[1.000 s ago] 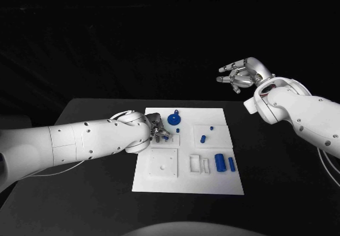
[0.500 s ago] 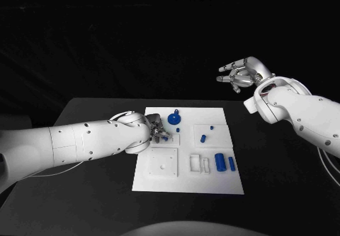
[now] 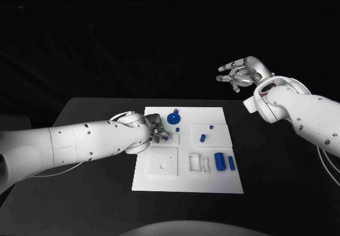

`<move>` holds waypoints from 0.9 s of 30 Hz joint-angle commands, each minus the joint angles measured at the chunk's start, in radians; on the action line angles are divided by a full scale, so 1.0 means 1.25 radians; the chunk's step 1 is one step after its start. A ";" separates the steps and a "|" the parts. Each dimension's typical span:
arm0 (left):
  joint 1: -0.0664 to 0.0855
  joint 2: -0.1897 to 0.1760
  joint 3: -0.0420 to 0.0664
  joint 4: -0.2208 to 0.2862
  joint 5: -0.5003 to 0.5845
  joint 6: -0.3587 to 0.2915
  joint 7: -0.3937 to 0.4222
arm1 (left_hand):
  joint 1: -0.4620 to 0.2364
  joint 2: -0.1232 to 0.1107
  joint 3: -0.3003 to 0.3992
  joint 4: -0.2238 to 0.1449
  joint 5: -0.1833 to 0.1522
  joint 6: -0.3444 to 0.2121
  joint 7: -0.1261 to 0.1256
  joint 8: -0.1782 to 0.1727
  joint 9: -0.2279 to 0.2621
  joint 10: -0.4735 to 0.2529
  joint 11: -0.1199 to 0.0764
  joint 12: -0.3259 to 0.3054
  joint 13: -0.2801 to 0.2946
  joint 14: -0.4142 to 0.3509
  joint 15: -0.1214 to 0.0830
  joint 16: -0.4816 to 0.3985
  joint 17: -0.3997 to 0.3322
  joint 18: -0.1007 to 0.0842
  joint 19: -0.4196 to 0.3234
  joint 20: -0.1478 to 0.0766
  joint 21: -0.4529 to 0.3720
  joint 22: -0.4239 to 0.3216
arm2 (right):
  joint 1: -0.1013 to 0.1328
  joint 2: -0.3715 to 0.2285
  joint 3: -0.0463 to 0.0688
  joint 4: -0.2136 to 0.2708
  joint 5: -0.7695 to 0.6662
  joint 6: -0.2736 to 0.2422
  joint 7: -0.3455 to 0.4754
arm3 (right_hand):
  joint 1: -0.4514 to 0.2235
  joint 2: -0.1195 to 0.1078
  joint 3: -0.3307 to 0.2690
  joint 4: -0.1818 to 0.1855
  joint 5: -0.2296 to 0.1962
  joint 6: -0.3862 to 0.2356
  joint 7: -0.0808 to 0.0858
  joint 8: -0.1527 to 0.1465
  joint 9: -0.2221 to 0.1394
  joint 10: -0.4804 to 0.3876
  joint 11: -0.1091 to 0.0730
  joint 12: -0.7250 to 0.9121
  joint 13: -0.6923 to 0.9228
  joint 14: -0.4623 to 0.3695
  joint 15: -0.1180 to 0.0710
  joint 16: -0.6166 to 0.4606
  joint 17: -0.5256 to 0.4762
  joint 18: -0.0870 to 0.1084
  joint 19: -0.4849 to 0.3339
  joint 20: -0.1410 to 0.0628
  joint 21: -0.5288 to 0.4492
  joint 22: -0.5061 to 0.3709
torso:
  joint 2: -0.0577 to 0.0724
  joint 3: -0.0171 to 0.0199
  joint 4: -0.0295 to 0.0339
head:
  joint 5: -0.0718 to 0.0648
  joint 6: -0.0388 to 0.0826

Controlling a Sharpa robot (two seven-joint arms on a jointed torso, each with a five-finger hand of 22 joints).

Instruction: Assemble the parts on the task board

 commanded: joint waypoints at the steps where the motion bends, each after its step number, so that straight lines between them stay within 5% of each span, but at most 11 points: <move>1: -0.005 0.001 -0.002 0.001 -0.008 0.013 -0.002 | 0.032 0.038 0.002 0.000 -0.001 0.128 -0.089 0.003 0.000 0.025 -0.021 0.001 -0.001 0.001 -0.001 -0.001 -0.001 0.007 0.001 0.004 0.001 0.026 | -0.001 0.000 0.000 0.001 -0.007 0.009 0.003 | -0.006 0.000 0.001 0.004 0.003 0.005 0.001 -0.003 -0.001 0.002 -0.003 0.004 0.001 0.006 -0.002 -0.003 0.001 0.009 0.041 -0.004 0.004 -0.001 | 0.000 0.0008 0.0000 | 0.001 0.000; 7: -0.005 0.000 -0.002 0.001 -0.010 0.023 -0.003 | 0.033 0.038 0.002 0.000 -0.002 0.128 -0.089 0.003 0.000 0.025 -0.021 0.001 -0.001 0.001 -0.001 -0.001 -0.001 0.007 0.001 0.004 0.000 0.026 | -0.002 -0.001 0.000 0.001 -0.025 0.007 0.004 | -0.005 0.000 0.003 0.004 0.003 0.005 0.001 -0.003 -0.001 0.002 -0.003 0.003 0.001 0.006 -0.002 -0.003 0.001 0.009 0.041 -0.004 0.006 -0.001 | 0.000 -0.0002 0.0000 | -0.001 -0.006; 27: -0.006 -0.005 -0.002 -0.002 0.023 0.048 -0.010 | 0.034 0.040 0.002 -0.003 -0.002 0.127 -0.089 0.004 0.009 0.025 -0.021 0.003 -0.001 0.001 -0.001 0.000 -0.001 0.004 0.001 0.001 -0.002 0.026 | -0.004 0.001 0.000 0.001 -0.053 0.009 0.003 | -0.006 -0.001 0.002 0.004 0.002 0.006 0.001 -0.003 -0.001 0.004 -0.003 0.004 0.002 0.006 -0.002 -0.003 0.001 0.009 0.041 -0.004 0.005 -0.002 | 0.000 -0.0001 -0.0004 | 0.000 0.000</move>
